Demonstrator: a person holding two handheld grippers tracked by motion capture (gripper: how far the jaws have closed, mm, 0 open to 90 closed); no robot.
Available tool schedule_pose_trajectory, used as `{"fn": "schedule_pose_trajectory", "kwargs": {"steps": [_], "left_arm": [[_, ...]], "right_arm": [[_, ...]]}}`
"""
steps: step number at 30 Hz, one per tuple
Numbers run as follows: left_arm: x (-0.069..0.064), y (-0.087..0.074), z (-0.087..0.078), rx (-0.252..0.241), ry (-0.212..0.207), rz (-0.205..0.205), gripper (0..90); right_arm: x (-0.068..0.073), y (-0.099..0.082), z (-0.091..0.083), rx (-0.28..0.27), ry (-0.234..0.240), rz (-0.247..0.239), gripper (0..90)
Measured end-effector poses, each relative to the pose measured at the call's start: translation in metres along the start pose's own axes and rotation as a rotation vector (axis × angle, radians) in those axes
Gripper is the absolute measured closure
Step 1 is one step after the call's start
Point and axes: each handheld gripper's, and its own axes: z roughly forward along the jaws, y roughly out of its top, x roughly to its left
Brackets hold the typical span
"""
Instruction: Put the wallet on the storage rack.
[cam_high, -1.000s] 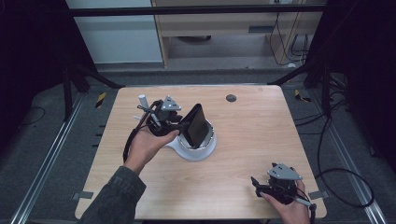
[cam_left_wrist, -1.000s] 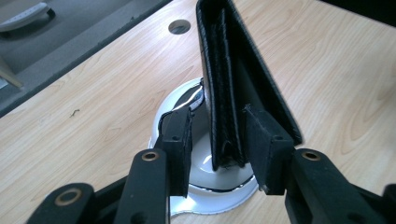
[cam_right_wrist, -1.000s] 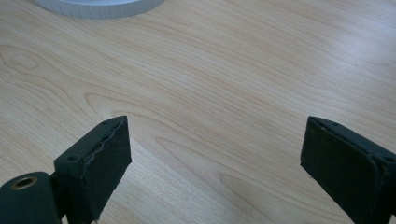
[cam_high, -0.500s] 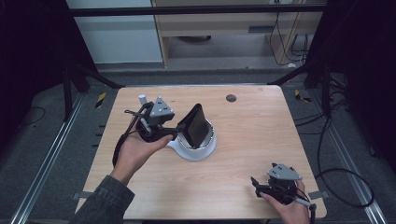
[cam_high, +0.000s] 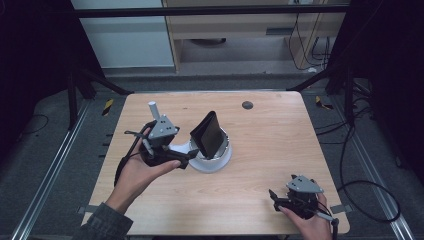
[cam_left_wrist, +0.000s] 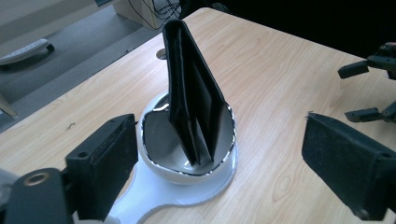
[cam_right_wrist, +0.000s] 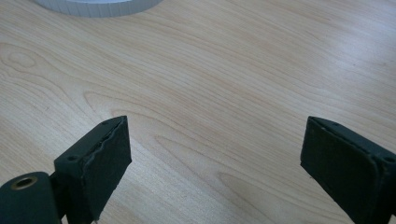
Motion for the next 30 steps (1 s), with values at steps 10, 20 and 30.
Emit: {"fn": "schedule_pose_trajectory", "kwargs": {"steps": [10,20,30], "left_arm": [[-0.012,-0.044,-0.013,0.017,-0.03,-0.002,5.4],[-0.013,-0.098,-0.005,0.092,-0.005,-0.012,5.0],[0.0,-0.149,0.014,0.159,0.053,-0.058,5.3]], "right_arm": [[-0.001,0.0,0.001,0.002,-0.005,0.001,8.7],[-0.001,-0.001,0.001,0.008,-0.005,0.006,8.0],[0.0,-0.001,0.003,0.012,-0.002,0.006,7.8]]}}
